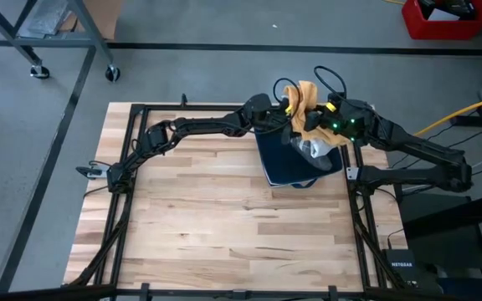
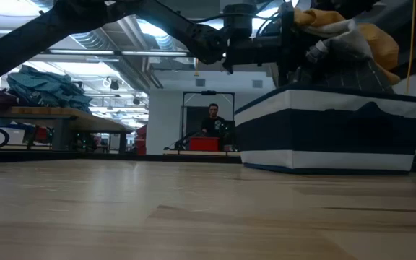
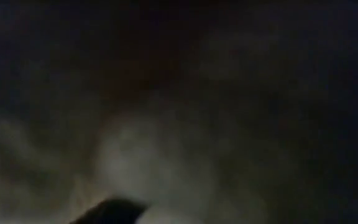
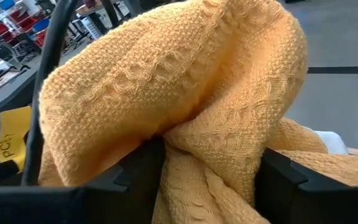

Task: Fold towel
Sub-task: Put the stacked folded towels into the blue laundry organizer

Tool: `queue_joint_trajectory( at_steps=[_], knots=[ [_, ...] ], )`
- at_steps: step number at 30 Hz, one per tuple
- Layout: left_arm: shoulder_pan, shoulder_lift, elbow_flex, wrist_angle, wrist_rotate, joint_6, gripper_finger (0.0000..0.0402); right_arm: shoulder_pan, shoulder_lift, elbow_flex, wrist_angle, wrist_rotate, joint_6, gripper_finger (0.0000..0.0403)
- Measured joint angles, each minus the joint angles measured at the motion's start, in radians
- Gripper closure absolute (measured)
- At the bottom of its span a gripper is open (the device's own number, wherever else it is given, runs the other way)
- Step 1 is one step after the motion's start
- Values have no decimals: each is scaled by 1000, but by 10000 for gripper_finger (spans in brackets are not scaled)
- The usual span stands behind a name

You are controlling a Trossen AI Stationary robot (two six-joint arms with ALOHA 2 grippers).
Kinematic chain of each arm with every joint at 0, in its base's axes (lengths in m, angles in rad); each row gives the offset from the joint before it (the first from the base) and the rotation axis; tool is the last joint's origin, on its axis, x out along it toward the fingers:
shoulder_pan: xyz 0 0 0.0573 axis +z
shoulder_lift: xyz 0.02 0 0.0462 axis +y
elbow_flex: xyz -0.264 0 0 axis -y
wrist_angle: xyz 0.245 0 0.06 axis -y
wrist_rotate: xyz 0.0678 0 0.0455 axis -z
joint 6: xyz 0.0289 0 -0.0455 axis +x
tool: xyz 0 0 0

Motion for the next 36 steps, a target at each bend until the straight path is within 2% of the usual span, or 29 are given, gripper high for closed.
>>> queue_joint_trajectory(
  at_steps=[5, 14, 22, 26, 36],
  knots=[
    [1, 0, -1, -4, 1, 4, 314, 1, 1, 0, 3, 30, 0, 201],
    [2, 0, -1, -4, 7, 17, 314, 0, -3, 0, 4, 20, 4, 201],
    [6, 0, -1, 6, 11, 45, 314, 0, -63, 0, 11, 9, -21, 201],
    [6, 0, -1, 4, 10, 57, 314, 0, -87, 0, 3, 36, -56, 201],
    [19, 1, -1, 5, 10, 56, 314, 0, -106, 0, -24, 22, -55, 201]
  ],
)
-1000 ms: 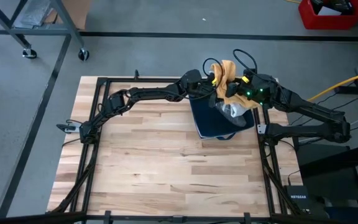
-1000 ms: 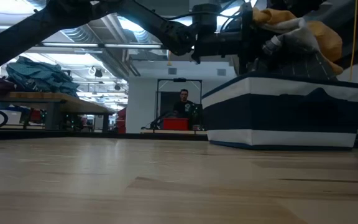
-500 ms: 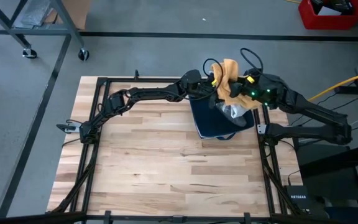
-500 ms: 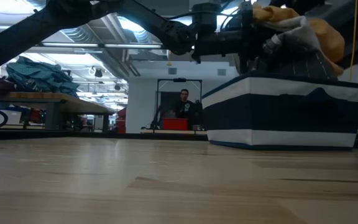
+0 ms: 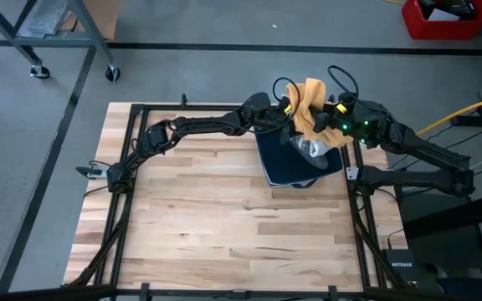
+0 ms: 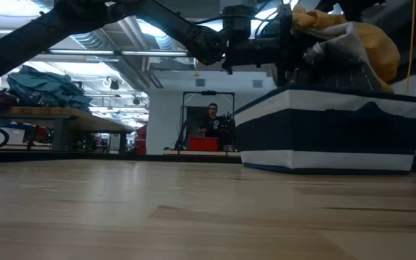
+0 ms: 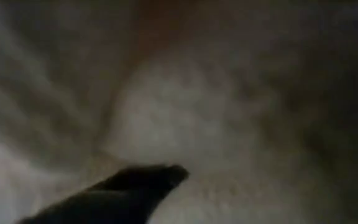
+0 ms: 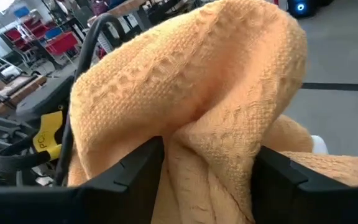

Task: Fold towel
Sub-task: Put the stacked folded towels into the blue laundry organizer

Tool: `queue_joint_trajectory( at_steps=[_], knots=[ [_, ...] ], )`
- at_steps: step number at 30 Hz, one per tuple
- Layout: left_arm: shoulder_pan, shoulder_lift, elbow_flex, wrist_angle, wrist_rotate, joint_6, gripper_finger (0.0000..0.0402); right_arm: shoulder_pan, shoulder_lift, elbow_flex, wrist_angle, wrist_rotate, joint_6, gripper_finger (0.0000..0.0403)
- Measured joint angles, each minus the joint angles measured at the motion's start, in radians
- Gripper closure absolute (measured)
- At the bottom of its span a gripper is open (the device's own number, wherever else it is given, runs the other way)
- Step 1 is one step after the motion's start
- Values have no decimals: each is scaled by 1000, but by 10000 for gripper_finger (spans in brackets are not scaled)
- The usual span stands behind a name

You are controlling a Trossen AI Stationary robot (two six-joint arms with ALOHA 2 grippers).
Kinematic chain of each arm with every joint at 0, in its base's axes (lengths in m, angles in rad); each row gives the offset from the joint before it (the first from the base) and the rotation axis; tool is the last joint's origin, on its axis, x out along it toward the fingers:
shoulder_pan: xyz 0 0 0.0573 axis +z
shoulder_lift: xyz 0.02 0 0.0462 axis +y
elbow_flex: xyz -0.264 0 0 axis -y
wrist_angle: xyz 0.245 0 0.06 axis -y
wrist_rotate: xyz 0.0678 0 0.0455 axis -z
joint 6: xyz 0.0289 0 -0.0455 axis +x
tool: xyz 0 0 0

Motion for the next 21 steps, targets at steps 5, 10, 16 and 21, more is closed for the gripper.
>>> queue_joint_trajectory(
  at_steps=[5, 10, 16, 21],
  knots=[
    [1, 1, 0, -1, 0, -1, 314, 0, -3, 0, -20, 19, -52, 201],
    [2, 1, 0, 0, -2, 21, 314, 0, -42, 0, -8, 33, -67, 201],
    [2, 1, 0, 0, -2, 24, 314, 0, -82, 1, 9, 34, -77, 201],
    [2, 1, 0, 0, -2, 25, 314, 0, -98, 1, 9, 44, -81, 201]
  ],
)
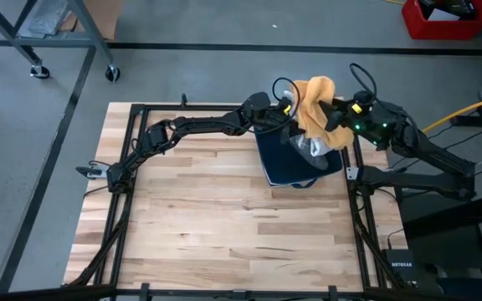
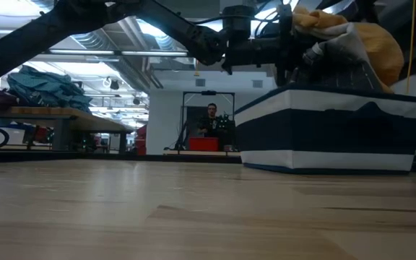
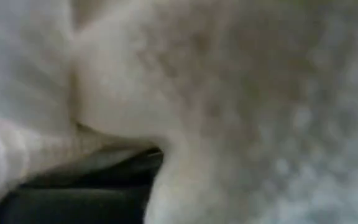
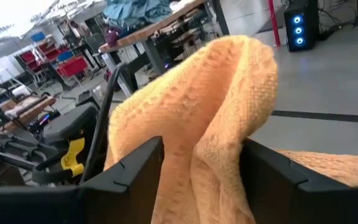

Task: Fold towel
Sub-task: Put the stacked folded towels into the blue laundry organizer

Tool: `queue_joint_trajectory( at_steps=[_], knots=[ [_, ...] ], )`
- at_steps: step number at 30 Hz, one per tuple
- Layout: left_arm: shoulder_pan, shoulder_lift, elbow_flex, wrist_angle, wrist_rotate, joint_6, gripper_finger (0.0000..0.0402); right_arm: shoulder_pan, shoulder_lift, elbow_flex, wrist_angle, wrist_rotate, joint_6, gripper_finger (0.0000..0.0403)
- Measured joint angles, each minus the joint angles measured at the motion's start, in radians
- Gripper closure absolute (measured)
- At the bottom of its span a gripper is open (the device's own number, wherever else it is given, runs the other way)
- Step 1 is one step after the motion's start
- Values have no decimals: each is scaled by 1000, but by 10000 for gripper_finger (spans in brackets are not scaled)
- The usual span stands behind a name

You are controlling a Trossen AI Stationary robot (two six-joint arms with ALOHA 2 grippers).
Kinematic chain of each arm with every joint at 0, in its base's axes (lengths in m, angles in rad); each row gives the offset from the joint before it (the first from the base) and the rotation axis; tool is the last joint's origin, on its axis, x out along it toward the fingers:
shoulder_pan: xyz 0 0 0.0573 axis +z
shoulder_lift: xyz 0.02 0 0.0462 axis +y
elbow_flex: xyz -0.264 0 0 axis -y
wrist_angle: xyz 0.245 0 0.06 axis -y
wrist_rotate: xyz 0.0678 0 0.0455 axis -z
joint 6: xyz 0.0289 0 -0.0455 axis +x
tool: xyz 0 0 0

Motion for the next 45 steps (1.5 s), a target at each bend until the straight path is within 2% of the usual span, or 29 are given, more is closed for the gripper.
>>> queue_joint_trajectory(
  at_steps=[3, 8, 13, 18, 26, 32, 36, 41, 45],
  knots=[
    [0, 0, 0, 0, 0, 15, 314, 0, -8, 0, 1, -4, 14, 201],
    [-4, 0, 0, 28, -20, 58, 314, 0, 4, 0, -9, -118, 65, 201],
    [-16, 0, 0, 52, -74, 57, 314, 0, 47, 0, -27, -122, 87, 201],
    [-13, 0, -1, 18, -73, 0, 314, 0, 101, 2, -55, -150, 110, 201],
    [-4, 2, -2, -175, 25, -17, 314, 0, 177, 2, -125, -301, 155, 201],
    [17, 2, -2, -346, 187, -64, 314, 1, 252, 1, -240, -318, 194, 201],
    [28, 2, -2, -431, 243, -53, 314, 1, 325, 1, -233, -349, 194, 201],
    [40, 2, -2, -598, 247, 112, 308, 1, 413, 0, -232, -393, 188, 201],
    [42, -3, 1, -737, 210, 221, 277, 1, 457, -1, -233, -403, 182, 201]
  ],
)
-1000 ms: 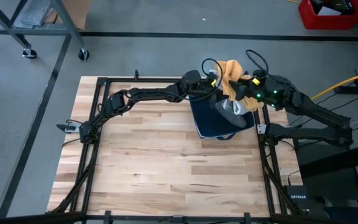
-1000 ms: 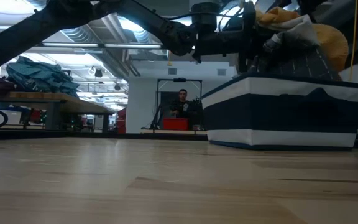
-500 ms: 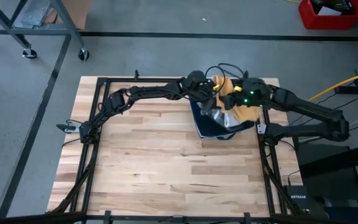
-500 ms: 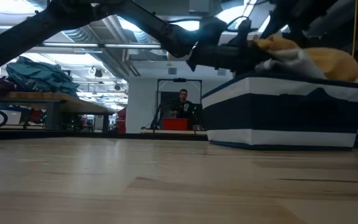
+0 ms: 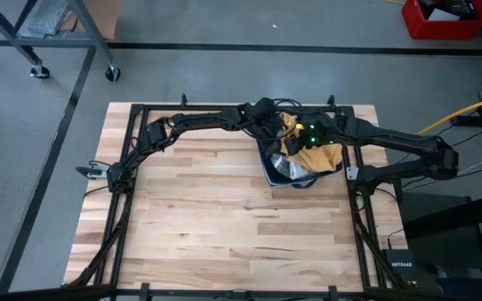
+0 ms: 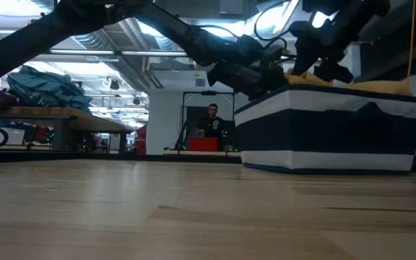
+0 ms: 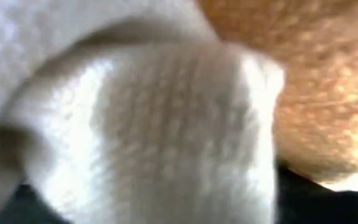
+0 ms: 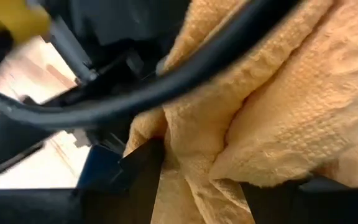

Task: Fold towel
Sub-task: Put the stacked folded towels into the blue laundry organizer

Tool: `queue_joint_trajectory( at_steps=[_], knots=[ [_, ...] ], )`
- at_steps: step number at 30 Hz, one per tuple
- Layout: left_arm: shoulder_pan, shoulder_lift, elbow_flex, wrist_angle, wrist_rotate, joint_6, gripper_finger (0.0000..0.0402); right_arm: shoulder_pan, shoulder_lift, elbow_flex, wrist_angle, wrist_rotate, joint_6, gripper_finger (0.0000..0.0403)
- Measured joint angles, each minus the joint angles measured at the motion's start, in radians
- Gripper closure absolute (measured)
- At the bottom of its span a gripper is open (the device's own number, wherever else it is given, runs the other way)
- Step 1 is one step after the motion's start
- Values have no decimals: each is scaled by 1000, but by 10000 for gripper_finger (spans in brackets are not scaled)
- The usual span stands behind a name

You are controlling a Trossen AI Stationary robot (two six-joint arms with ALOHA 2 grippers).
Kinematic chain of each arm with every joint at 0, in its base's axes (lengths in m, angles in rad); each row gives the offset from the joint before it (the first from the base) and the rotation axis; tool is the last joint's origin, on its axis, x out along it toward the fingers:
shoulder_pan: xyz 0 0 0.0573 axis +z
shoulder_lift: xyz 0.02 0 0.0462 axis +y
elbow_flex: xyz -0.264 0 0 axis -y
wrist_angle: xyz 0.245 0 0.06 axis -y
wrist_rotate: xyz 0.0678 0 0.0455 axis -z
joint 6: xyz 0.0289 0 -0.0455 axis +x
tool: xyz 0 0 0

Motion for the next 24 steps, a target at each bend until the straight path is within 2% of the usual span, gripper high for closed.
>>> queue_joint_trajectory(
  at_steps=[6, 8, 12, 16, 24],
  knots=[
    [-12, -2, 1, -117, -294, 102, 208, 1, 23, 0, 10, -32, -21, 201],
    [-13, -2, 1, -121, -362, 104, 194, 1, 23, 0, 12, -32, -21, 201],
    [-4, -8, 1, -138, -338, 69, 184, 0, 23, 0, 13, -16, -24, 201],
    [8, -38, 1, -197, -329, 42, 194, 0, 27, 0, 9, -9, -25, 201],
    [18, -142, 1, -362, -331, 180, 222, -1, 27, 0, 11, 13, -41, 201]
  ],
)
